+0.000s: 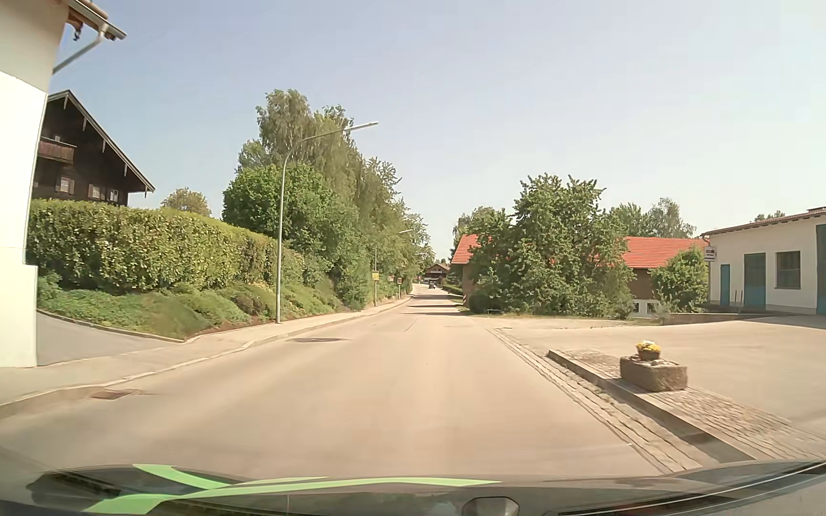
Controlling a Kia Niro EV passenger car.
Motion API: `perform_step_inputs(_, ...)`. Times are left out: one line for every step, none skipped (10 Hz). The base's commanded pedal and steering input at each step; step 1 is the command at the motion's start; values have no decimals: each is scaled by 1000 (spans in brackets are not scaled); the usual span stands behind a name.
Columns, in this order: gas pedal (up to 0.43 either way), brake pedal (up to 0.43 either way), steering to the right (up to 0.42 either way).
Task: Follow the waypoints while adhering to traffic rules and regulations
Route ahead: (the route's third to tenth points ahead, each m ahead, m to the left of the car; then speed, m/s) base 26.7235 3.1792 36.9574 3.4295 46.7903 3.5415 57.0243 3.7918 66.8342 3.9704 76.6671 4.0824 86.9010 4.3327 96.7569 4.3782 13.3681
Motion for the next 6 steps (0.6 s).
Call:
perform_step_inputs(0, 0, 1)
perform_step_inputs(20, 0, 1)
perform_step_inputs(39, 0, 0)
perform_step_inputs(47, 0, -1)
perform_step_inputs(87, 0, -1)
perform_step_inputs(110, 0, -1)
